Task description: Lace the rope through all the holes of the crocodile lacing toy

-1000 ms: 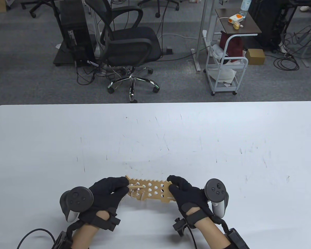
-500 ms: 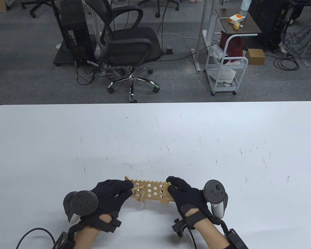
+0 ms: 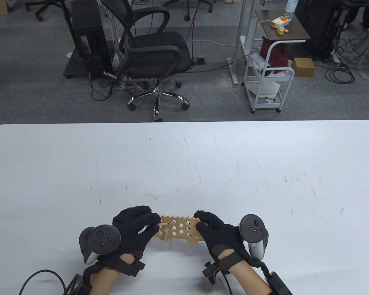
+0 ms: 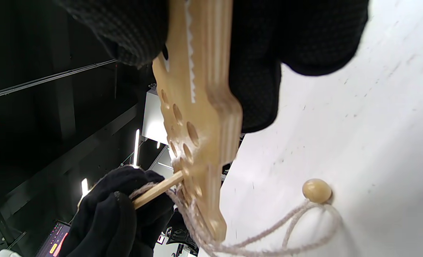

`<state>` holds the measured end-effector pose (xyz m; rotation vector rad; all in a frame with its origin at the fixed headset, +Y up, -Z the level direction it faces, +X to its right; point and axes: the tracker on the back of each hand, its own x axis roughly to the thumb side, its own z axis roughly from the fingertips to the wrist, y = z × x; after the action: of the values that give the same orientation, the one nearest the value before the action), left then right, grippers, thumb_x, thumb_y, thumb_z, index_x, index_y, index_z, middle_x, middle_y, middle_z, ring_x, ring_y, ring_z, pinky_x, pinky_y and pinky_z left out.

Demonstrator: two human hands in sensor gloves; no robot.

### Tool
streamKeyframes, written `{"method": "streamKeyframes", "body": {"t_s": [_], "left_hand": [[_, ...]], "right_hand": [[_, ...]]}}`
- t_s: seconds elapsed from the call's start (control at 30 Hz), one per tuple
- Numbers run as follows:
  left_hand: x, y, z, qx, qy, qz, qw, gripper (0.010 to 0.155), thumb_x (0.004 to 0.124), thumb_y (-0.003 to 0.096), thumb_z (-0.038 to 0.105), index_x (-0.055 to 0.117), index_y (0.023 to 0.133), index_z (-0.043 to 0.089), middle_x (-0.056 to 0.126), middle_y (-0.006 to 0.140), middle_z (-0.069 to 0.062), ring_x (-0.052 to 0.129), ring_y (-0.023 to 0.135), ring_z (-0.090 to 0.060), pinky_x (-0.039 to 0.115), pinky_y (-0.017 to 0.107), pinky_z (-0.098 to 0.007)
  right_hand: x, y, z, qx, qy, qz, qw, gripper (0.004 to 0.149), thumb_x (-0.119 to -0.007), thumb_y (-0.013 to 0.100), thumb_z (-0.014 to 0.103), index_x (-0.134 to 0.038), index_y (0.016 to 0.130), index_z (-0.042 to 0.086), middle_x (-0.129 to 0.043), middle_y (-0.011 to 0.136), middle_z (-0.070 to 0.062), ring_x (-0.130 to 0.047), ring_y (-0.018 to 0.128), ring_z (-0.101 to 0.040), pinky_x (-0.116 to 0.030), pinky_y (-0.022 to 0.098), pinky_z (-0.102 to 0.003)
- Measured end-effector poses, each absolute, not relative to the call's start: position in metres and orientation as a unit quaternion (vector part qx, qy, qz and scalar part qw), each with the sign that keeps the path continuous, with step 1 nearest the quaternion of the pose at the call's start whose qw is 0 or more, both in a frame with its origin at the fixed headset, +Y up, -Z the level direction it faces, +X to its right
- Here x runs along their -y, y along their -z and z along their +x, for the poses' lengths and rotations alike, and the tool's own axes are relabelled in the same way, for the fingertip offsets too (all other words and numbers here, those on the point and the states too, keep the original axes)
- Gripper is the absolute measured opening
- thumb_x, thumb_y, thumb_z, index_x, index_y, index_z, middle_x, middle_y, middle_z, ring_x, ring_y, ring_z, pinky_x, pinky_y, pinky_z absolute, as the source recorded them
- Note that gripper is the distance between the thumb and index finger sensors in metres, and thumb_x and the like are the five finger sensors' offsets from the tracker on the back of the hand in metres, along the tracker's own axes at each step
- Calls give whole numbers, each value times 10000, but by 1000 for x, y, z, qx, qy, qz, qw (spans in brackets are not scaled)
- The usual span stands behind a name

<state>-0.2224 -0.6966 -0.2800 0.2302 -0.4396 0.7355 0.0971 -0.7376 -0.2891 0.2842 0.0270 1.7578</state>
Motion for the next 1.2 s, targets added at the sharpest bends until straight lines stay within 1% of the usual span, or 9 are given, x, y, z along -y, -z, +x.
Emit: {"method": "streamKeyframes", "body": {"t_s": [0.13, 0.27, 0.53, 0.73, 1.0, 1.2], "left_hand": [[698, 280, -221, 215, -349, 104, 906, 501, 894, 418, 490, 827, 908, 414, 673, 1052, -50, 631, 968, -338, 475, 756, -569], [699, 281, -219, 219, -346, 97, 907, 543, 895, 420, 491, 783, 947, 423, 618, 1088, -53, 574, 1005, -349, 443, 765, -579], [701, 281, -214, 225, -330, 89, 912, 562, 899, 420, 486, 762, 962, 426, 599, 1097, -57, 554, 1014, -355, 427, 767, -585], [699, 279, -211, 229, -294, 99, 922, 605, 924, 407, 473, 749, 978, 378, 596, 1096, -54, 555, 1013, -353, 422, 767, -586], [700, 279, -213, 223, -305, 102, 920, 626, 918, 402, 500, 740, 986, 362, 597, 1095, -55, 558, 1010, -356, 421, 767, -587], [698, 280, -223, 201, -347, 115, 909, 635, 891, 409, 534, 727, 996, 359, 600, 1095, -56, 561, 1010, -357, 423, 768, -586]], "right_hand": [[736, 288, 95, -12, -767, 131, 628, 505, -780, 464, 312, -707, 900, 68, -945, 763, -125, -1026, 559, -315, -798, 405, -465], [735, 286, 92, -16, -764, 139, 630, 506, -780, 465, 313, -706, 901, 67, -944, 767, -124, -1025, 562, -317, -798, 407, -465], [734, 284, 86, -23, -758, 160, 632, 512, -785, 465, 315, -702, 905, 68, -940, 775, -125, -1022, 572, -318, -802, 406, -463], [732, 281, 82, -26, -758, 175, 628, 516, -787, 464, 318, -699, 908, 69, -938, 778, -125, -1023, 574, -319, -806, 406, -458], [734, 283, 85, -27, -755, 156, 636, 510, -782, 466, 312, -702, 906, 67, -941, 776, -122, -1026, 571, -312, -807, 405, -458], [736, 285, 91, -21, -753, 136, 644, 509, -780, 469, 314, -699, 907, 68, -941, 776, -120, -1026, 571, -311, -806, 407, -457]]}}
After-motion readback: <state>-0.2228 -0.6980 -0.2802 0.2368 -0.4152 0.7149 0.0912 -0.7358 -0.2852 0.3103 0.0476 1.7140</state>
